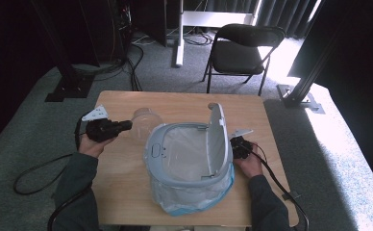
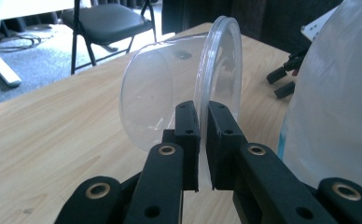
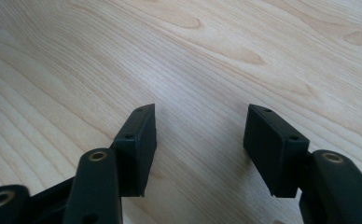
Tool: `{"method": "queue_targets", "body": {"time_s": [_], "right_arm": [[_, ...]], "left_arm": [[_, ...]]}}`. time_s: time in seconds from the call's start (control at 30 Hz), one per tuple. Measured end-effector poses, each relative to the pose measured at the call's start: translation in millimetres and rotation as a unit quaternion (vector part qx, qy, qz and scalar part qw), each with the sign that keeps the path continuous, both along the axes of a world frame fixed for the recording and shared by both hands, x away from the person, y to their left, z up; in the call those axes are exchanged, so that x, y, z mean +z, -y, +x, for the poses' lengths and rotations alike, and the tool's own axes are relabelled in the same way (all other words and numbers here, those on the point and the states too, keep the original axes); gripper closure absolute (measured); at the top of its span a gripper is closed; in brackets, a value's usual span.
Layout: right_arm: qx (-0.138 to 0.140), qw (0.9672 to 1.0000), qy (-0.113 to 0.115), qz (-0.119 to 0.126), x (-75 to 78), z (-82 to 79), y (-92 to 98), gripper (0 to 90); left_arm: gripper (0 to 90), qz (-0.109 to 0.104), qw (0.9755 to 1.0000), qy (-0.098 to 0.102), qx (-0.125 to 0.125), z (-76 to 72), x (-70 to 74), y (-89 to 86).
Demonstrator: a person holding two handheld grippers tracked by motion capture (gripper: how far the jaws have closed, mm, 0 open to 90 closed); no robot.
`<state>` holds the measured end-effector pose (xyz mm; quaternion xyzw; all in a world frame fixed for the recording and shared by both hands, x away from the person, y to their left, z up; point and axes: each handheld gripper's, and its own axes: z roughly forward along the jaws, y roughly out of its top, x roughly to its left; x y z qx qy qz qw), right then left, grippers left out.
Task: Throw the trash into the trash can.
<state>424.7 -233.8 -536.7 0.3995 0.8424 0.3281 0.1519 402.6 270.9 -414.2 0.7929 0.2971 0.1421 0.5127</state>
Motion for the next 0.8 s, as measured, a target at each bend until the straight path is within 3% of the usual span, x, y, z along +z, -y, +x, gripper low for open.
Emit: {"method": "queue_targets", "body": {"time_s": [0.8], "right_arm": [[0.001, 0.9988, 0.038, 0.032, -9.4, -8.5, 8.9, 39.9]], "left_arm": [[84.3, -0.007, 0.9972, 0.055, -0.049, -7.6, 63.2, 15.9]]}}
